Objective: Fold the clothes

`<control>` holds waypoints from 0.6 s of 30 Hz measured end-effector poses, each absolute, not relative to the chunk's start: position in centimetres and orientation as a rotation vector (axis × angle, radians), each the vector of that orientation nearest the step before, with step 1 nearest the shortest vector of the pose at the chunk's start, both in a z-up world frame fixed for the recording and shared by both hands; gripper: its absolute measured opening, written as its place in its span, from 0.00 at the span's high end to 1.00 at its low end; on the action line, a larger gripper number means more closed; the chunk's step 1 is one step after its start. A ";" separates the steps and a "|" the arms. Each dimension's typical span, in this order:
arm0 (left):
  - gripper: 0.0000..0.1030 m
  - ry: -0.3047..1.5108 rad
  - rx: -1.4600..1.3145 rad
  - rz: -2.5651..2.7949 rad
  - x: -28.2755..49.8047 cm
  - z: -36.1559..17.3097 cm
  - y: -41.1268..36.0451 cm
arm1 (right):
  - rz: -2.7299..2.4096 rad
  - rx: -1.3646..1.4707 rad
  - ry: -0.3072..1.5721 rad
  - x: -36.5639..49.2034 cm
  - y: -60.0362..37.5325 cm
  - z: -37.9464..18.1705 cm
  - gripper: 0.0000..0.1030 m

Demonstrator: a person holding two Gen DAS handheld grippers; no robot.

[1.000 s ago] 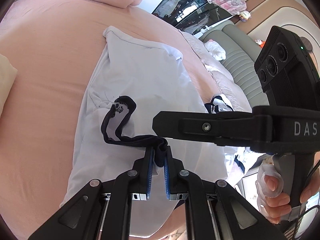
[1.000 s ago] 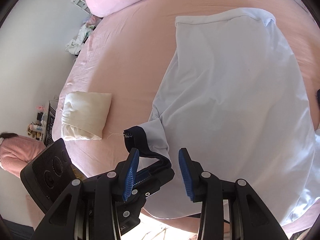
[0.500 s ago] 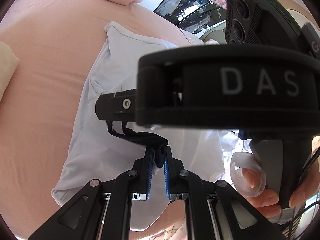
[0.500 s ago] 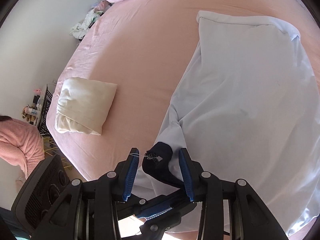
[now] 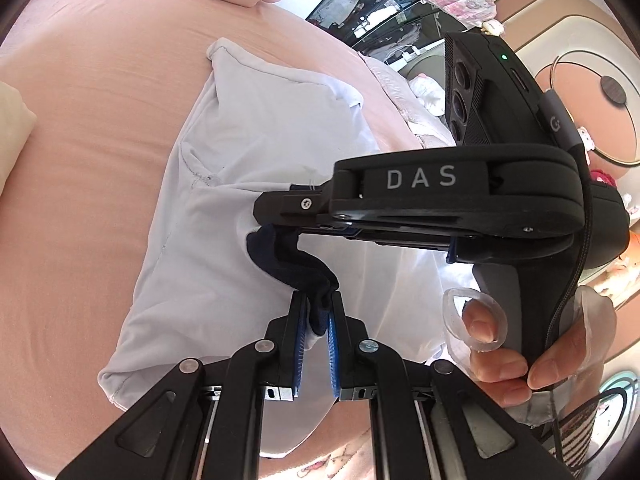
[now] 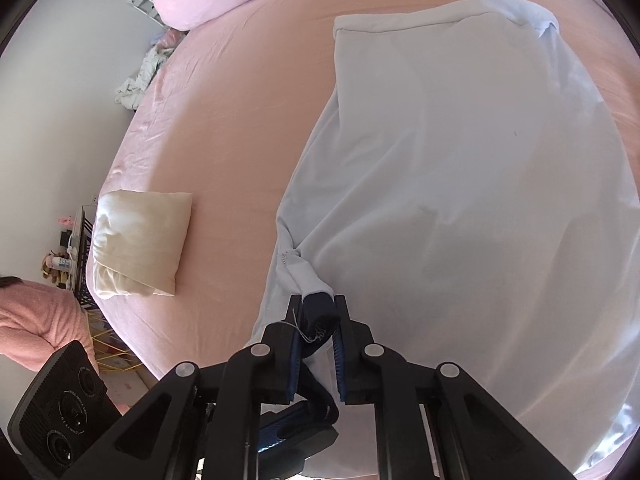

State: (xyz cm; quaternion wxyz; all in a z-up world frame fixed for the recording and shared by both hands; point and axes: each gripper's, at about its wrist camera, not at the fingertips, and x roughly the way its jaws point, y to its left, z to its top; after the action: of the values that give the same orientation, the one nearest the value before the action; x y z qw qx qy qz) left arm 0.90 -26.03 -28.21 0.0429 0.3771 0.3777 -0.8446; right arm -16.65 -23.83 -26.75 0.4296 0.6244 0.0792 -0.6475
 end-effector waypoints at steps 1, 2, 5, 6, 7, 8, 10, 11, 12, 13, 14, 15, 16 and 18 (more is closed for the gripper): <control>0.93 1.155 1.156 -2.585 0.9 -28.2 -25.9 | -1.608 1.561 0.186 -16.8 -23.7 -26.8 0.89; 0.93 1.147 1.159 -2.589 0.9 -28.2 -25.8 | -1.608 1.562 0.181 -17.1 -23.5 -26.7 0.89; 0.93 1.122 1.163 -2.605 0.7 -27.9 -25.4 | -1.637 1.548 0.215 -17.6 -23.6 -26.5 0.89; 0.93 1.118 1.168 -2.606 0.7 -27.8 -25.2 | -1.642 1.549 0.215 -17.8 -23.6 -26.4 0.89; 0.93 1.114 1.172 -2.607 0.6 -27.8 -25.1 | -1.645 1.548 0.221 -18.0 -23.6 -26.4 0.89; 0.93 1.112 1.173 -2.609 0.5 -27.7 -25.1 | -1.648 1.547 0.230 -18.2 -23.7 -26.4 0.89; 0.93 1.112 1.179 -2.603 0.4 -27.8 -25.0 | -1.654 1.545 0.248 -18.6 -23.9 -26.4 0.89; 0.91 1.108 1.190 -2.591 0.3 -27.8 -24.9 | -1.657 1.543 0.256 -18.8 -24.0 -26.4 0.89; 0.90 1.103 1.207 -2.578 0.3 -27.9 -24.9 | -1.662 1.544 0.268 -19.0 -24.2 -26.6 0.90; 0.90 1.102 1.235 -2.561 0.2 -28.0 -24.8 | -1.660 1.550 0.274 -19.1 -24.2 -26.8 0.90; 0.89 1.099 1.274 -2.539 0.1 -28.2 -24.7 | -1.658 1.557 0.278 -19.3 -24.3 -27.1 0.89; 0.85 1.091 1.316 -2.520 0.1 -28.4 -24.6 | -1.655 1.564 0.282 -19.5 -24.3 -27.3 0.89; 0.80 1.073 1.349 -2.505 0.2 -28.5 -24.4 | -1.657 1.571 0.288 -19.6 -24.3 -27.5 0.89; 0.53 1.016 1.383 -2.490 0.5 -28.4 -23.9 | -1.663 1.583 0.300 -19.8 -24.3 -28.0 0.89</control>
State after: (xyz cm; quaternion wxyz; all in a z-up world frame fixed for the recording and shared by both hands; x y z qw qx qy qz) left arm 0.54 -23.89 -28.38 0.0584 0.4566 0.3355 -0.8219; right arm -19.77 -24.33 -28.03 0.4014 0.6261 0.1187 -0.6579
